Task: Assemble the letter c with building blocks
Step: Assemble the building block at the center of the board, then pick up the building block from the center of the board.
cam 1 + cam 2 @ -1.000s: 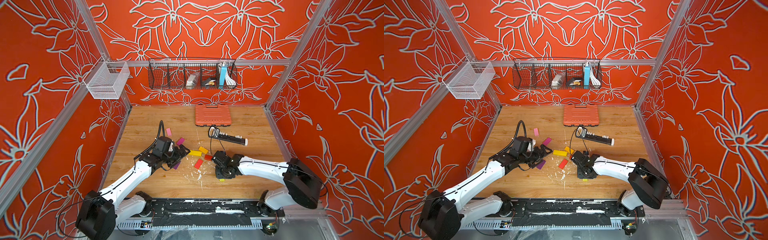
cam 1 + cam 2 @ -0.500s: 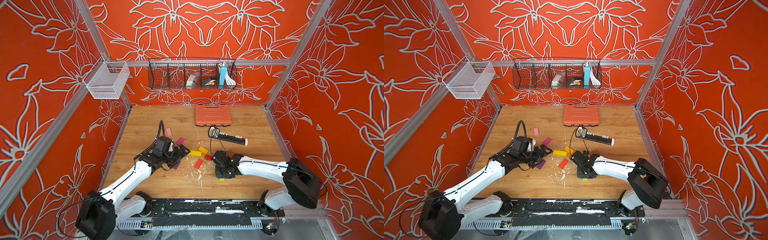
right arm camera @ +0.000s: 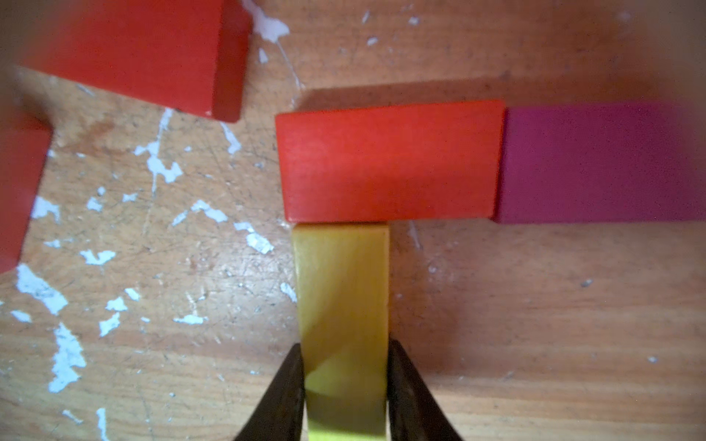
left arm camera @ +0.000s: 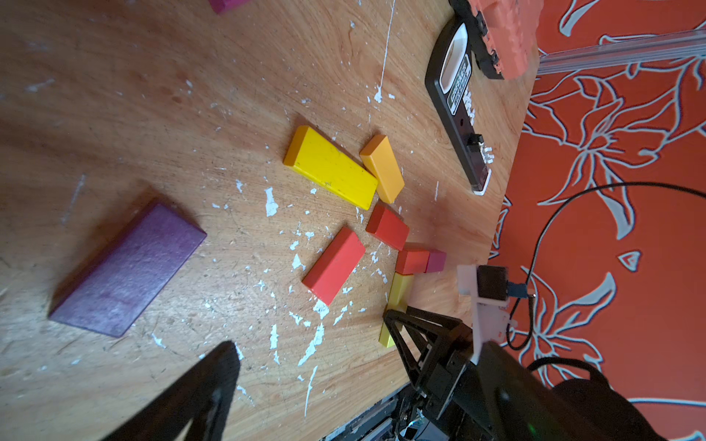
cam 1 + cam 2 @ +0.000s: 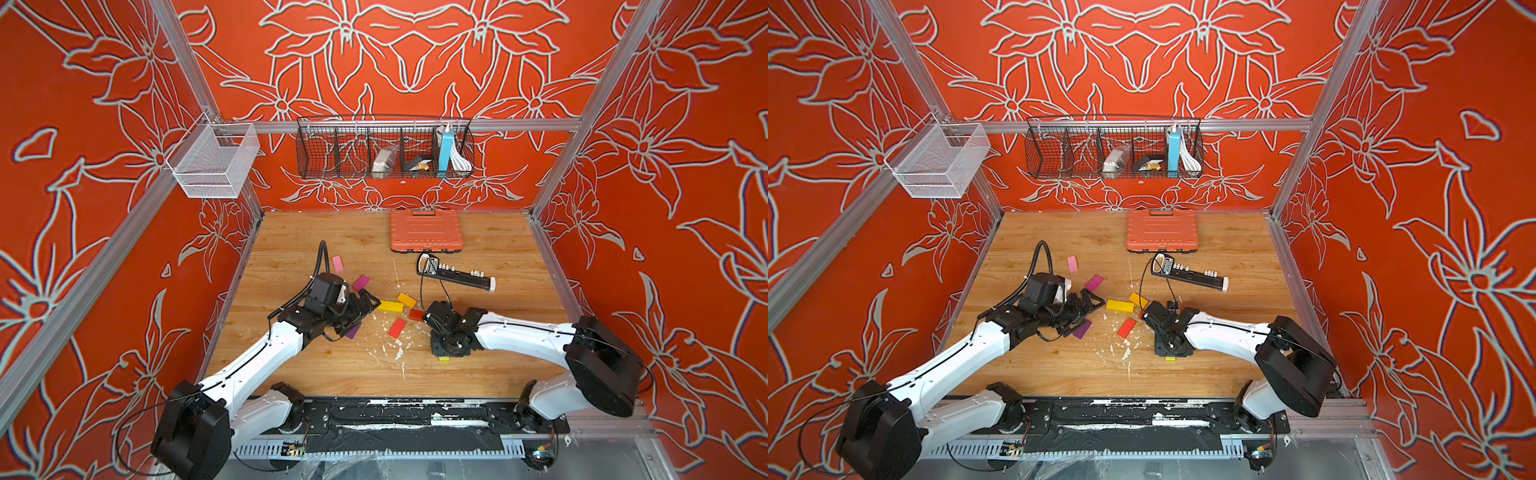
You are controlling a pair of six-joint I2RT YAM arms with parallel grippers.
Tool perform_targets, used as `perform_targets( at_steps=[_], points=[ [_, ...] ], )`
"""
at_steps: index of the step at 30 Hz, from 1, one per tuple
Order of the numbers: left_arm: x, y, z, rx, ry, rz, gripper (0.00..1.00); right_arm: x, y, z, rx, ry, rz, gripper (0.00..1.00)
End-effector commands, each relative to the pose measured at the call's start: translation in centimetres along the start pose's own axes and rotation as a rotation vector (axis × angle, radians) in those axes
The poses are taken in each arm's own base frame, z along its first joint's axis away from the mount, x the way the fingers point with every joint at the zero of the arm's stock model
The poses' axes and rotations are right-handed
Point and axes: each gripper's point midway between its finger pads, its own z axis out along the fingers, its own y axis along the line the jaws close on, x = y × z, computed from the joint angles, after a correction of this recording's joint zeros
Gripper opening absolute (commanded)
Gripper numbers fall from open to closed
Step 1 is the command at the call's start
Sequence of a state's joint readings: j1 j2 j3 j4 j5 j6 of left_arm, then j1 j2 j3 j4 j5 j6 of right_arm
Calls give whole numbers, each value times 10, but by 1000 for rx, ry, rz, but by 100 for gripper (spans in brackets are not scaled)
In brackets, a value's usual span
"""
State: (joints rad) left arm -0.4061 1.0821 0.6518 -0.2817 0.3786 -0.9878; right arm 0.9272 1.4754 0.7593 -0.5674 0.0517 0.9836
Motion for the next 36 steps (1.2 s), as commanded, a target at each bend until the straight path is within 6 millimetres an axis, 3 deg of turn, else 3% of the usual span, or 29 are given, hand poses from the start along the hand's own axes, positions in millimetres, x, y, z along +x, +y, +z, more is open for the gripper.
perform_targets(
  at_steps=[1,6,11,19,28,36],
  points=[
    [1,1,0,5,-5,14,98,-5,-4,3,29,-17,19,37],
    [1,1,0,4,-4,14,98,-6,-3,2,25,-18,19,42],
    [2,0,-2,8,-6,18,98,-8,-2,-10,-5,-40,20,65],
    [2,-12,-18,-2,-2,74,98,-17,-12,-63,-63,-149,-14,85],
    [-5,-30,-46,-34,-35,203,98,-24,-36,-104,-82,-256,-62,93],
    [-17,-37,-29,-41,-31,286,98,-34,-56,-113,-44,-303,-69,93]
  ],
)
